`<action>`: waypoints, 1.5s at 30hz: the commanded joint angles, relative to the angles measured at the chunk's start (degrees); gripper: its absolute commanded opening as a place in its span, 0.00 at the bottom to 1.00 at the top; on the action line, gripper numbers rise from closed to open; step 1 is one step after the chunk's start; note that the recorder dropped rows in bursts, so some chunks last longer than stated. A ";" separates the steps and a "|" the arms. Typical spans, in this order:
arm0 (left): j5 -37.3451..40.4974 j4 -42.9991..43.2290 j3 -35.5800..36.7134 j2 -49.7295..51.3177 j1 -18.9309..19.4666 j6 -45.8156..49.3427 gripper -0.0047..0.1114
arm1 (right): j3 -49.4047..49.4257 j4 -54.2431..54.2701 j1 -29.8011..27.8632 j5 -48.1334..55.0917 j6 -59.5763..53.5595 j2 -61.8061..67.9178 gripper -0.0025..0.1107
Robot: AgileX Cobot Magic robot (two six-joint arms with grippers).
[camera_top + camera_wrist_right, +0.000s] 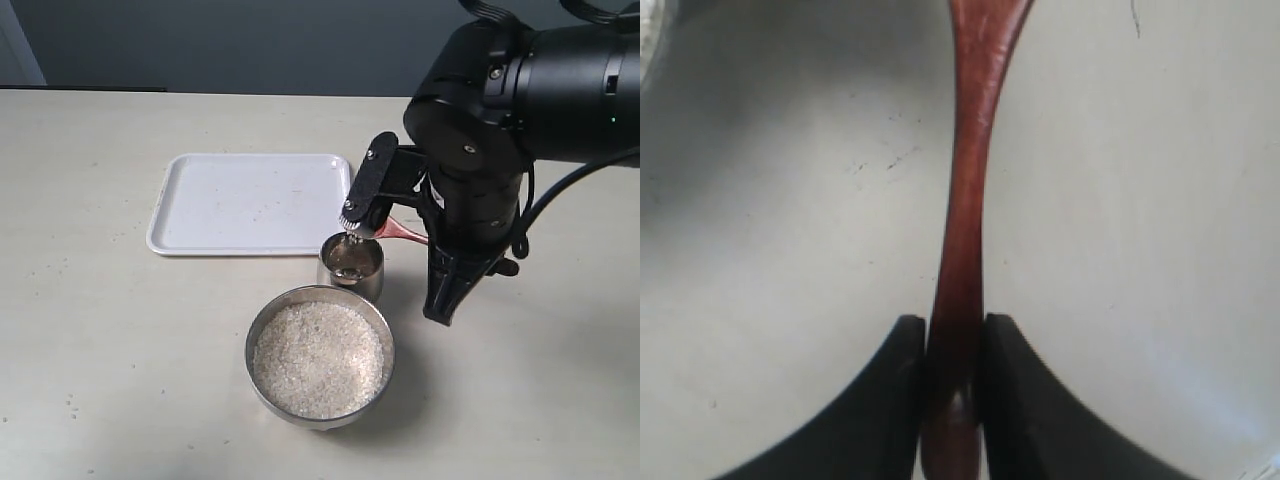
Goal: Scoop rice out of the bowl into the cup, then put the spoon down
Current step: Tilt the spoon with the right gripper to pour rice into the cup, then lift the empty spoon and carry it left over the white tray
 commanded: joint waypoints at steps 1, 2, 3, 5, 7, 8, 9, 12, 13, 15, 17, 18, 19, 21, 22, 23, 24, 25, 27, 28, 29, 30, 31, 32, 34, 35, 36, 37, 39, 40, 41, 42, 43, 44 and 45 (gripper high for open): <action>-0.85 0.08 -0.14 -0.25 -0.13 -0.13 0.04 | 0.97 -1.05 0.08 -0.09 0.97 -0.08 0.01; -0.85 0.08 -0.14 -0.25 -0.13 -0.13 0.04 | 1.08 -1.05 0.08 -0.37 0.97 -0.08 0.01; -0.85 0.08 -0.14 -0.25 -0.13 -0.13 0.04 | 1.08 -1.05 0.08 -0.37 0.97 -0.08 0.01; -0.85 0.08 -0.14 -0.25 -0.13 -0.13 0.04 | 1.08 -1.41 0.08 -0.46 1.12 -0.08 0.01; -0.85 0.08 -0.14 -0.25 -0.13 -0.13 0.04 | 1.08 -1.97 0.08 -0.46 1.41 -0.08 0.01; -0.85 0.08 -0.14 -0.25 -0.13 -0.13 0.04 | 1.08 -2.20 0.08 -0.51 1.41 -0.08 0.01; -0.85 0.08 -0.14 -0.25 -0.13 -0.13 0.04 | 1.08 -2.46 0.08 -0.51 1.52 -0.08 0.01; -0.85 0.08 -0.14 -0.25 -0.13 -0.13 0.04 | 1.08 -2.58 0.08 -0.61 1.68 -0.08 0.01; -0.85 0.08 -0.14 -0.25 -0.13 -0.13 0.04 | 1.08 -3.03 0.08 -0.61 1.98 -0.08 0.01; -0.85 0.08 -0.14 -0.25 -0.13 -0.13 0.04 | 1.19 -4.36 1.19 -0.61 2.20 -0.08 0.01; -0.85 0.08 -0.14 -0.25 -0.13 -0.13 0.04 | 1.28 -5.96 2.11 -1.08 2.30 -0.08 0.01; -0.85 0.08 -0.14 -0.25 -0.13 -0.13 0.04 | 1.28 -5.96 2.25 -1.08 2.30 -0.08 0.01; -0.85 0.08 -0.14 -0.25 -0.13 -0.13 0.04 | 1.28 -5.86 2.39 -1.08 2.30 -0.08 0.01; -0.85 0.08 -0.14 -0.25 -0.13 -0.13 0.04 | 1.28 -5.96 2.35 -1.08 2.30 -0.08 0.01; -0.85 0.08 -0.14 -0.25 -0.13 -0.13 0.04 | 1.28 -6.09 2.35 -1.08 2.30 -0.08 0.01; -0.85 0.08 -0.14 -0.25 -0.13 -0.13 0.04 | 1.28 -6.35 2.35 -1.08 2.30 -0.08 0.01; -0.85 0.08 -0.14 -0.25 -0.13 -0.13 0.04 | 1.28 -6.53 2.70 -1.08 2.30 -0.08 0.01; -0.85 0.08 -0.14 -0.25 -0.13 -0.13 0.04 | 1.42 -7.06 2.82 -1.08 2.30 -0.08 0.01; -0.85 0.08 -0.14 -0.25 -0.13 -0.13 0.04 | 2.13 -8.25 3.37 -1.42 2.98 -0.08 0.01; -0.85 0.08 -0.14 -0.25 -0.13 -0.13 0.04 | 2.44 -8.48 3.37 -1.42 2.98 -0.08 0.01; -0.85 0.08 -0.14 -0.25 -0.13 -0.13 0.04 | 2.55 -7.98 3.37 -1.42 2.98 -0.08 0.01; -0.85 0.08 -0.14 -0.25 -0.13 -0.13 0.04 | 2.79 -7.86 3.37 -1.42 2.98 -0.08 0.01; -0.85 0.08 -0.14 -0.25 -0.13 -0.13 0.04 | 2.80 -7.86 3.37 -1.11 2.98 -0.08 0.01; -0.85 0.08 -0.14 -0.25 -0.13 -0.13 0.04 | 2.80 -7.86 3.37 -1.12 3.27 -0.08 0.01; -0.85 0.08 -0.14 -0.25 -0.13 -0.13 0.04 | 2.80 -7.86 3.37 -1.26 3.57 -0.08 0.01; -0.85 0.08 -0.14 -0.25 -0.13 -0.13 0.04 | 2.80 -7.86 3.37 -1.55 3.57 -0.08 0.01; -0.85 0.08 -0.14 -0.25 -0.13 -0.13 0.04 | 2.80 -7.86 3.37 -1.95 3.57 -0.23 0.01; -0.85 0.08 -0.14 -0.25 -0.13 -0.13 0.04 | 2.80 -7.86 3.37 -2.13 3.70 -0.23 0.01; -0.85 0.08 -0.14 -0.25 -0.13 -0.13 0.04 | 2.80 -8.12 3.37 -2.85 3.82 -0.23 0.01; -0.85 0.08 -0.14 -0.25 -0.13 -0.13 0.04 | 2.80 -8.55 3.37 -3.29 3.82 -0.23 0.01; -0.85 0.08 -0.14 -0.25 -0.13 -0.13 0.04 | 2.80 -9.40 3.37 -4.12 3.94 -0.23 0.01; -0.85 0.08 -0.14 -0.25 -0.13 -0.13 0.04 | 2.80 -10.50 3.37 -4.92 4.64 -0.23 0.01; -0.85 0.08 -0.14 -0.25 -0.13 -0.13 0.04 | 2.80 -11.54 3.37 -5.55 5.65 -0.23 0.01; -0.85 0.08 -0.14 -0.25 -0.13 -0.13 0.04 | 2.66 -12.71 3.27 -6.45 6.65 -0.23 0.01; -0.85 0.08 -0.14 -0.25 -0.13 -0.13 0.04 | 2.46 -13.93 3.27 -7.11 7.48 -0.23 0.01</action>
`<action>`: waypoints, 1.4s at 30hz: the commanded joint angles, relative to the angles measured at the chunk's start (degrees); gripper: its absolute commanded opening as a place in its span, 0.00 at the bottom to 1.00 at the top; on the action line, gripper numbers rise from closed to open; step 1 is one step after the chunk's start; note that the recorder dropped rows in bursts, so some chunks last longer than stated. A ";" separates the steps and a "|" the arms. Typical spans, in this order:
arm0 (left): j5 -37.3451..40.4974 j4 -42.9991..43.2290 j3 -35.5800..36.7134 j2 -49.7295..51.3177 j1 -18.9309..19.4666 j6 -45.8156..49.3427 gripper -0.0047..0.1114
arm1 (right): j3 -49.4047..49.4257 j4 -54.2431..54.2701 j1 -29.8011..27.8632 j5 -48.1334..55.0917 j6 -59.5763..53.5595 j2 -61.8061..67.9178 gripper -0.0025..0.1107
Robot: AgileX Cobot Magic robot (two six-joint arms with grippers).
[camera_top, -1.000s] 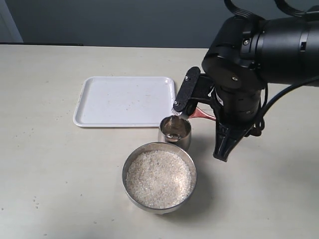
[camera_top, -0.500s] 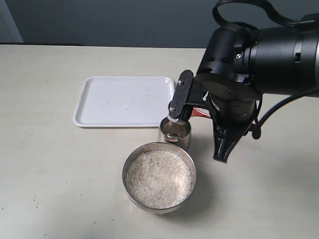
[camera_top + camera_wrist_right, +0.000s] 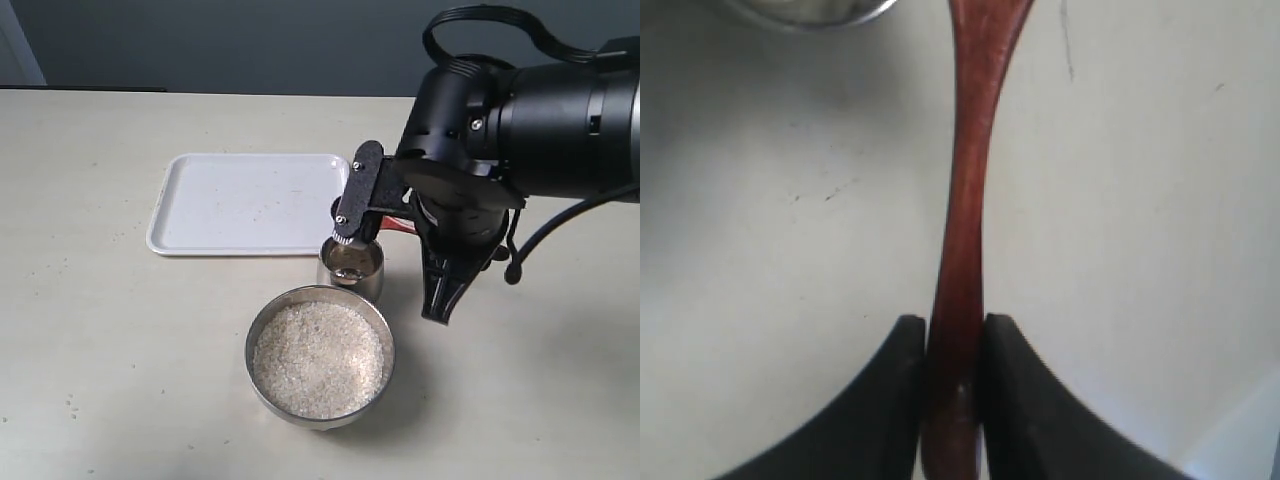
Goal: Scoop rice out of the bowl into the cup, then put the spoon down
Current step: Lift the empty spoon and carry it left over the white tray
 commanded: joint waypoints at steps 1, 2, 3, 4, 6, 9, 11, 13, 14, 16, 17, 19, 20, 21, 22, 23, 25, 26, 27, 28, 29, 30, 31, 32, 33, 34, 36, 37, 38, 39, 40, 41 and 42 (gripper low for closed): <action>-0.85 0.08 -0.14 -0.25 -0.13 -0.13 0.04 | -0.46 -5.39 0.04 -3.54 3.08 -0.34 0.01; -0.85 0.08 -0.14 -0.25 -0.13 -0.13 0.04 | -1.18 -6.05 -0.10 -4.55 3.71 -0.34 0.01; -0.85 0.08 -0.14 -0.25 -0.13 -0.13 0.04 | -2.12 -5.92 -0.63 -5.90 4.13 -0.34 0.01; -0.85 0.08 -0.14 -0.25 -0.13 -0.13 0.04 | -2.94 -5.36 -1.27 -7.25 4.13 -0.34 0.01; -0.85 0.08 -0.14 -0.25 -0.13 -0.13 0.04 | -4.90 -3.03 -3.42 -12.30 4.13 -0.34 0.01; -0.85 0.08 -0.14 -0.25 -0.13 -0.13 0.04 | -7.82 4.59 -7.55 -19.23 3.33 0.46 0.01; -0.85 0.08 -0.14 -0.25 -0.13 -0.13 0.04 | -10.10 10.84 -9.67 -21.41 0.22 1.78 0.01; -0.85 0.08 -0.14 -0.25 -0.13 -0.13 0.04 | -12.18 16.53 -10.76 -21.79 -4.23 3.42 0.01; -0.85 0.08 -0.14 -0.25 -0.13 -0.13 0.04 | -13.75 20.16 -11.30 -21.88 -8.39 4.86 0.01; -0.85 0.08 -0.14 -0.25 -0.13 -0.13 0.04 | -16.05 23.10 -11.29 -21.65 -12.45 7.35 0.01; -0.85 0.08 -0.14 -0.25 -0.13 -0.13 0.04 | -17.32 23.97 -11.29 -21.68 -13.35 8.81 0.01; -0.85 0.08 -0.14 -0.25 -0.13 -0.13 0.04 | -19.53 25.93 -11.29 -21.68 -14.59 11.49 0.01; -0.85 0.08 -0.14 -0.25 -0.13 -0.13 0.04 | -20.86 27.04 -11.29 -21.68 -15.90 13.16 0.01; -0.85 0.08 -0.14 -0.25 -0.13 -0.13 0.04 | -21.67 27.99 -11.29 -21.68 -17.19 14.24 0.01; -0.85 0.08 -0.14 -0.25 -0.13 -0.13 0.04 | -22.64 29.12 -11.29 -21.97 -19.24 15.51 0.01; -0.85 0.08 -0.14 -0.25 -0.13 -0.13 0.04 | -23.52 30.36 -11.29 -22.21 -21.00 16.70 0.01; -0.85 0.08 -0.14 -0.25 -0.13 -0.13 0.04 | -25.19 32.51 -11.29 -22.65 -22.83 18.86 0.01; -0.85 0.08 -0.14 -0.25 -0.13 -0.13 0.04 | -26.06 33.44 -11.29 -22.65 -23.22 20.04 0.01; -0.85 0.08 -0.14 -0.25 -0.13 -0.13 0.04 | -26.79 33.92 -11.29 -22.65 -23.22 20.88 0.01; -0.85 0.08 -0.14 -0.25 -0.13 -0.13 0.04 | -27.33 33.92 -11.29 -22.75 -23.31 22.05 0.01; -0.85 0.08 -0.14 -0.25 -0.13 -0.13 0.04 | -27.82 34.39 -11.29 -22.89 -23.31 22.93 0.01; -0.85 0.08 -0.14 -0.25 -0.13 -0.13 0.04 | -28.14 34.39 -11.29 -23.05 -23.31 23.57 0.01; -0.85 0.08 -0.14 -0.25 -0.13 -0.13 0.04 | -28.45 34.39 -11.29 -23.34 -23.45 24.37 0.01; -0.85 0.08 -0.14 -0.25 -0.13 -0.13 0.04 | -28.76 34.47 -11.29 -23.63 -23.45 25.04 0.01; -0.85 0.08 -0.14 -0.25 -0.13 -0.13 0.04 | -29.05 34.63 -11.29 -23.75 -23.45 25.61 0.01; -0.85 0.08 -0.14 -0.25 -0.13 -0.13 0.04 | -29.14 34.63 -11.29 -24.40 -23.45 26.06 0.01; -0.85 0.08 -0.14 -0.25 -0.13 -0.13 0.04 | -29.51 35.50 -11.29 -25.06 -23.45 26.98 0.01; -0.85 0.08 -0.14 -0.25 -0.13 -0.13 0.04 | -29.84 35.82 -11.29 -25.06 -23.45 27.29 0.01; -0.85 0.08 -0.14 -0.25 -0.13 -0.13 0.04 | -30.14 35.79 -11.29 -24.86 -23.45 27.87 0.01; -0.85 0.08 -0.14 -0.25 -0.13 -0.13 0.04 | -30.34 36.28 -11.29 -24.86 -23.45 28.11 0.01; -0.85 0.08 -0.14 -0.25 -0.13 -0.13 0.04 | -30.55 36.62 -11.19 -24.86 -23.45 28.43 0.01; -0.85 0.08 -0.14 -0.25 -0.13 -0.13 0.04 | -30.67 37.71 -11.19 -24.86 -23.45 28.90 0.01; -0.85 0.08 -0.14 -0.25 -0.13 -0.13 0.04 | -30.67 38.82 -11.19 -25.08 -23.45 29.02 0.01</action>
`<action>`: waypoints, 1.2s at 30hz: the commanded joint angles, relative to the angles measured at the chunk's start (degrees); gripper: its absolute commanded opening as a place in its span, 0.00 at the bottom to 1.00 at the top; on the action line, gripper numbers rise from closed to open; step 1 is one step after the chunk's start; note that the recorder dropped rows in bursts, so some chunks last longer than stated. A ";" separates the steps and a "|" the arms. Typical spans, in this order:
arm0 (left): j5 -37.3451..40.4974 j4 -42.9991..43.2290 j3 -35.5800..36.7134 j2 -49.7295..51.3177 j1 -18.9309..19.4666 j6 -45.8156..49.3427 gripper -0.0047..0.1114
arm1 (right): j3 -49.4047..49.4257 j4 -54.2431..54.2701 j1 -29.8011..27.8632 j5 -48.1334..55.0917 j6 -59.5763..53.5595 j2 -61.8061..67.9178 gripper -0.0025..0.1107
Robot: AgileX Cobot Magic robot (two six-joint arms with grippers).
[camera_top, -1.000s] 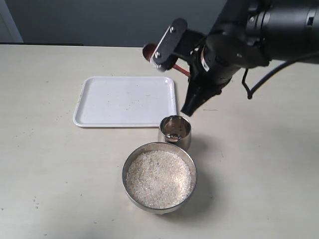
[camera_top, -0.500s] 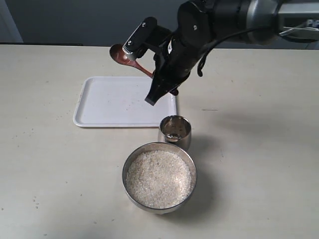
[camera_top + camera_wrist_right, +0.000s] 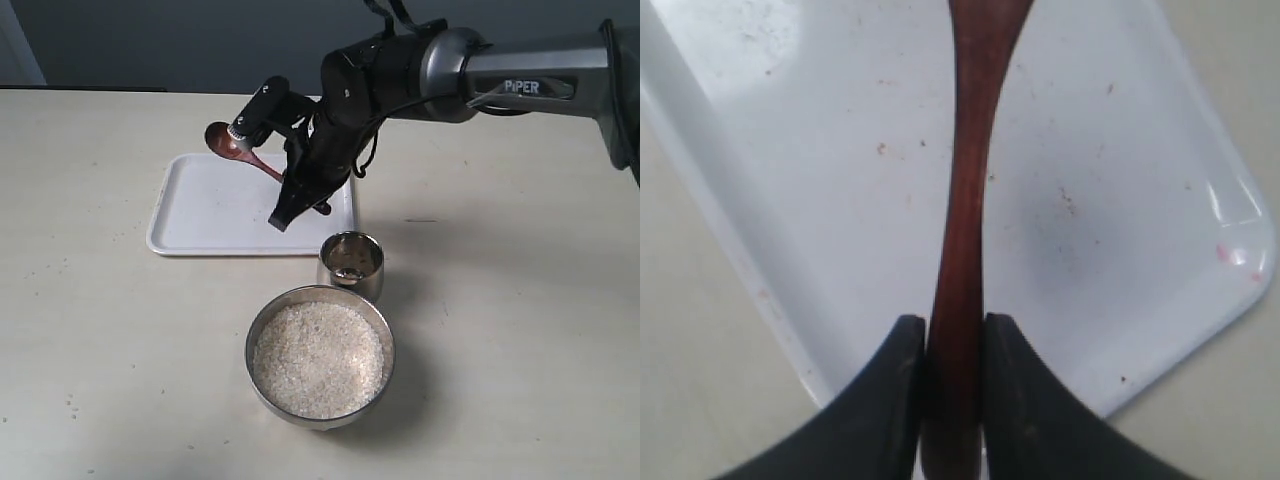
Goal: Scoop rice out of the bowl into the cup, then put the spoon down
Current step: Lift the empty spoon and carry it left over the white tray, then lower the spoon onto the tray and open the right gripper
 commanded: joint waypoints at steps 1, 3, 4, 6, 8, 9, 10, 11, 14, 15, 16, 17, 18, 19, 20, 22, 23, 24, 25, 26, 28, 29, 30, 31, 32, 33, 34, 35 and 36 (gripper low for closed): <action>-0.85 0.08 -0.14 -0.25 -0.13 -0.13 0.04 | -0.76 3.03 -0.23 -0.97 -0.19 1.18 0.01; -0.85 0.08 -0.14 -0.25 -0.13 -0.13 0.04 | -0.76 3.47 -0.23 -0.62 -0.19 1.58 0.01; -0.85 0.08 -0.14 -0.25 -0.13 -0.13 0.04 | -0.76 3.57 -0.23 -0.47 -0.19 1.68 0.01; -0.85 0.08 -0.14 -0.25 -0.13 -0.13 0.04 | -0.76 3.76 -0.23 0.11 -0.19 2.11 0.01; -0.85 0.08 -0.14 -0.25 -0.13 -0.13 0.04 | -0.76 3.76 -0.23 0.86 -0.19 2.21 0.01; -0.85 0.08 -0.14 -0.25 -0.13 -0.13 0.04 | -0.76 3.76 -0.23 0.86 -0.19 2.21 0.01; -0.85 0.08 -0.14 -0.25 -0.13 -0.13 0.04 | -0.76 3.76 -0.23 0.86 -0.19 2.21 0.01; -0.85 0.08 -0.14 -0.25 -0.13 -0.13 0.04 | -0.76 3.76 -0.23 0.86 -0.19 2.21 0.01; -0.85 0.08 -0.14 -0.25 -0.13 -0.13 0.04 | -0.76 3.76 -0.23 0.74 -0.19 2.21 0.01; -0.85 0.08 -0.14 -0.25 -0.13 -0.13 0.04 | -0.76 3.76 -0.23 0.63 -0.19 2.21 0.02; -0.85 0.08 -0.14 -0.25 -0.13 -0.13 0.04 | -0.76 3.76 -0.23 0.62 -0.19 2.21 0.02; -0.85 0.08 -0.14 -0.25 -0.13 -0.13 0.04 | -0.76 3.76 -0.23 0.49 -0.19 2.21 0.03; -0.85 0.08 -0.14 -0.25 -0.13 -0.13 0.04 | -0.76 3.76 -0.23 0.49 -0.19 2.21 0.07; -0.85 0.08 -0.14 -0.25 -0.13 -0.13 0.04 | -0.76 3.76 -0.23 0.49 -0.19 2.21 0.12; -0.85 0.08 -0.14 -0.25 -0.13 -0.13 0.04 | -0.76 3.76 -0.23 0.49 -0.19 2.21 0.16; -0.85 0.08 -0.14 -0.25 -0.13 -0.13 0.04 | -0.76 3.54 -0.23 0.49 -0.19 2.21 0.27; -0.85 0.08 -0.14 -0.25 -0.13 -0.13 0.04 | -0.76 3.54 -0.23 0.40 -0.19 2.21 0.30; -0.85 0.08 -0.14 -0.25 -0.13 -0.13 0.04 | -0.76 3.54 -0.23 0.40 -0.19 2.21 0.30; -0.85 0.08 -0.14 -0.25 -0.13 -0.13 0.04 | -0.76 3.54 -0.23 0.40 -0.19 2.21 0.30; -0.85 0.08 -0.14 -0.25 -0.13 -0.13 0.04 | -0.76 3.54 -0.23 0.40 -0.19 2.21 0.29; -0.85 0.08 -0.14 -0.25 -0.13 -0.13 0.04 | -0.76 3.54 -0.23 0.13 -0.19 2.21 0.28; -0.85 0.08 -0.14 -0.25 -0.13 -0.13 0.04 | -0.76 3.54 -0.23 -0.12 -0.19 2.21 0.28; -0.85 0.08 -0.14 -0.25 -0.13 -0.13 0.04 | -0.76 3.54 -0.23 -0.25 -0.19 2.21 0.28; -0.85 0.08 -0.14 -0.25 -0.13 -0.13 0.04 | -0.76 3.54 -0.23 -0.24 -0.19 2.11 0.28; -0.85 0.08 -0.14 -0.25 -0.13 -0.13 0.04 | -0.90 3.54 -0.23 -0.24 -0.19 1.99 0.28; -0.85 0.08 -0.14 -0.25 -0.13 -0.13 0.04 | -1.30 3.54 -0.23 0.46 0.00 1.59 0.28; -0.85 0.08 -0.14 -0.25 -0.13 -0.13 0.04 | -1.62 3.54 -0.23 0.97 0.00 1.16 0.28; -0.85 0.08 -0.14 -0.25 -0.13 -0.13 0.04 | -1.97 3.54 -0.23 1.47 0.00 0.63 0.28; -0.85 0.08 -0.14 -0.25 -0.13 -0.13 0.04 | -2.64 3.54 -0.23 2.11 0.24 -0.40 0.28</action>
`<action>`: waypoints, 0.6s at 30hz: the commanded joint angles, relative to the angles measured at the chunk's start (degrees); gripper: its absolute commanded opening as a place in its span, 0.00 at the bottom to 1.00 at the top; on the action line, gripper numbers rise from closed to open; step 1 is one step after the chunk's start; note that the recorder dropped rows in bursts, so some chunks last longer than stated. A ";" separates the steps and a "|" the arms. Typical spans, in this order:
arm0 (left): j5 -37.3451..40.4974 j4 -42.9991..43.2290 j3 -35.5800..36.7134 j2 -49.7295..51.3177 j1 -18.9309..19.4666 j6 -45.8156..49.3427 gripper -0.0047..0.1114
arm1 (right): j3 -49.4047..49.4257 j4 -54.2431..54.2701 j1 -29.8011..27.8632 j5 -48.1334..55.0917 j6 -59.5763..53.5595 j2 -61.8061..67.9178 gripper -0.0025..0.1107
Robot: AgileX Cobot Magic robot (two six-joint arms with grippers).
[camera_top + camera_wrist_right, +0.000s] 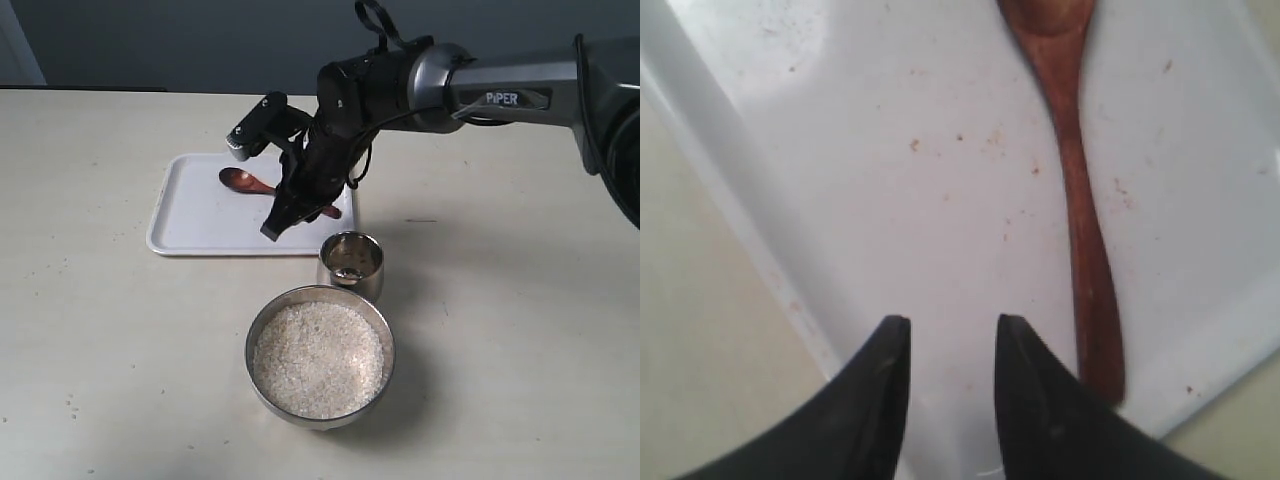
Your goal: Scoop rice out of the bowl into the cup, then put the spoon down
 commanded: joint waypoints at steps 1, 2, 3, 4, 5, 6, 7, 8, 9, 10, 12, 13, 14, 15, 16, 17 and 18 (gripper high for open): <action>-0.85 0.08 -0.14 -0.25 -0.13 -0.13 0.04 | -2.22 -0.23 -0.23 2.03 0.50 -3.47 0.27; -0.85 0.08 -0.14 -0.25 -0.13 -0.13 0.04 | -2.84 -0.23 -0.23 2.55 1.15 -4.62 0.25; -0.85 0.08 -0.14 -0.25 -0.13 -0.13 0.04 | -3.54 -0.30 -0.23 3.83 2.27 -5.88 0.23; -0.85 0.08 -0.14 -0.25 -0.13 -0.13 0.04 | -4.27 -0.36 -0.23 4.92 3.52 -7.27 0.20; -0.85 -0.05 -0.14 -0.25 -0.13 -0.13 0.04 | -4.81 -0.36 -0.23 6.07 4.40 -8.38 0.16; -0.85 -0.05 -0.14 -0.25 -0.13 -0.13 0.04 | -5.62 -0.36 -0.23 8.04 5.37 -10.23 0.08; -0.85 -0.05 -0.14 -0.25 -0.13 -0.13 0.04 | -6.03 -0.36 -0.23 9.49 5.61 -11.53 0.03; -0.85 -0.05 -0.14 -0.25 -0.13 -0.13 0.04 | -6.18 -0.36 -0.23 11.12 6.04 -13.26 0.02; -0.85 -0.05 -0.14 -0.25 -0.13 -0.13 0.04 | -6.18 -0.36 -0.23 12.69 6.59 -15.13 0.02; -0.85 -0.05 -0.14 -0.25 -0.13 -0.13 0.04 | -6.18 -0.36 -0.23 14.22 6.80 -16.57 0.01; -0.85 -0.05 -0.14 -0.25 -0.13 -0.13 0.04 | -6.18 -0.45 -0.23 18.60 6.90 -20.10 0.01; -0.85 -0.05 -0.14 -0.25 -0.13 -0.13 0.04 | -6.18 -0.45 -0.23 20.60 6.90 -21.80 0.01; -0.85 -0.05 -0.14 -0.25 -0.13 -0.13 0.04 | -6.18 -0.50 -0.23 23.16 6.90 -23.35 0.01; -0.85 -0.05 -0.14 -0.25 -0.13 -0.13 0.04 | -6.18 -1.21 -0.23 25.65 6.90 -24.78 0.01; -0.85 -0.05 -0.14 -0.25 -0.13 -0.13 0.04 | -6.18 -2.10 -0.23 27.67 6.90 -25.91 0.01; -0.85 -0.05 -0.14 -0.25 -0.13 -0.13 0.04 | -6.04 -3.61 -0.23 29.83 7.47 -27.31 0.01; -0.85 -0.05 -0.14 -0.25 -0.13 -0.13 0.04 | -5.62 -5.08 -0.23 31.45 8.03 -28.57 0.01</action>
